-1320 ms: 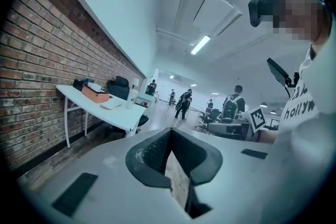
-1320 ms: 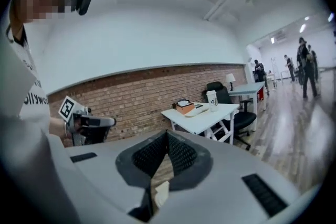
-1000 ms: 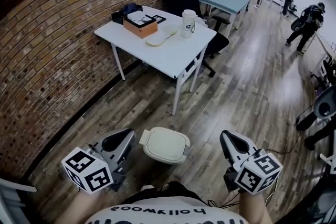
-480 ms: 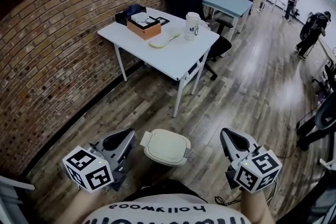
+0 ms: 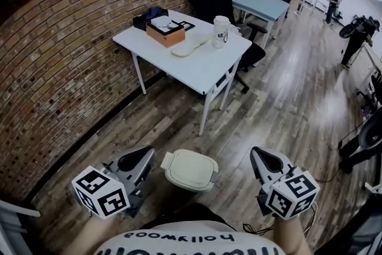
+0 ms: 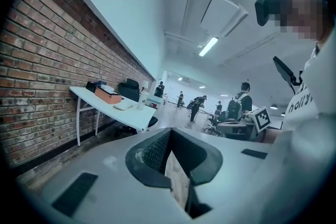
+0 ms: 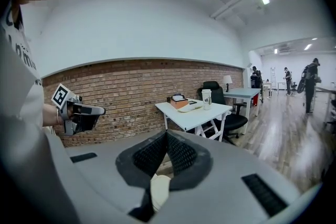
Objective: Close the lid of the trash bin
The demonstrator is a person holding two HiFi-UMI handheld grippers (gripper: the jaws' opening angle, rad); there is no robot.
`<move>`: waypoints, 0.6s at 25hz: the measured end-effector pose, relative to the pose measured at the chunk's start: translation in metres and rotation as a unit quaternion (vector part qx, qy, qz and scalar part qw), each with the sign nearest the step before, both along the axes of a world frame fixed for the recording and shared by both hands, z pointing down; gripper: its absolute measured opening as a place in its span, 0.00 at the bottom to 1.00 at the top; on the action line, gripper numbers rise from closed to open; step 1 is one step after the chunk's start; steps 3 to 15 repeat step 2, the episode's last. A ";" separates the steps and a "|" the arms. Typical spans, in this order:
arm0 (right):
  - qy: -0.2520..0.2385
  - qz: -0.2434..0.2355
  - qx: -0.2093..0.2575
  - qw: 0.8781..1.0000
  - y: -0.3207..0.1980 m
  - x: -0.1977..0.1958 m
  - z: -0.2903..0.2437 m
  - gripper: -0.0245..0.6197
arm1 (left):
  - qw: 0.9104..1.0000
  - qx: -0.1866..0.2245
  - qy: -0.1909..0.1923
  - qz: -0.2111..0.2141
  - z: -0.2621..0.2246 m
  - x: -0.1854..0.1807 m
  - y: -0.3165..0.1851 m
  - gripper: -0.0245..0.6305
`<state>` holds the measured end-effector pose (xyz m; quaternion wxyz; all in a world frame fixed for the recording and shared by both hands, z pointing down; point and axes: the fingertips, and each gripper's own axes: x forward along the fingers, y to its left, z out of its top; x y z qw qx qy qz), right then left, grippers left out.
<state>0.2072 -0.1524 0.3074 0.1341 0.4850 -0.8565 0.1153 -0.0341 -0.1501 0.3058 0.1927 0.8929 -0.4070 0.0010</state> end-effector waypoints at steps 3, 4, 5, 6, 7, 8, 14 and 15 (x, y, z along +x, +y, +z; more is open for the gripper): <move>0.001 -0.002 -0.002 1.000 -0.001 0.000 0.002 0.05 | 1.000 -0.001 0.000 0.000 0.001 0.000 -0.001 0.05; 0.001 -0.002 -0.002 1.000 -0.001 0.000 0.002 0.05 | 1.000 -0.001 0.000 0.000 0.001 0.000 -0.001 0.05; 0.001 -0.002 -0.002 1.000 -0.001 0.000 0.002 0.05 | 1.000 -0.001 0.000 0.000 0.001 0.000 -0.001 0.05; 0.001 -0.002 -0.002 1.000 -0.001 0.000 0.002 0.05 | 1.000 -0.001 0.000 0.000 0.001 0.000 -0.001 0.05; 0.001 -0.002 -0.002 1.000 -0.001 0.000 0.002 0.05 | 1.000 -0.001 0.000 0.000 0.001 0.000 -0.001 0.05; 0.001 -0.002 -0.002 1.000 -0.001 0.000 0.002 0.05 | 1.000 -0.001 0.000 0.000 0.001 0.000 -0.001 0.05; 0.001 -0.002 -0.002 1.000 -0.001 0.000 0.002 0.05 | 1.000 -0.001 0.000 0.000 0.001 0.000 -0.001 0.05; 0.001 -0.002 -0.002 1.000 -0.001 0.000 0.002 0.05 | 1.000 -0.001 0.000 0.000 0.001 0.000 -0.001 0.05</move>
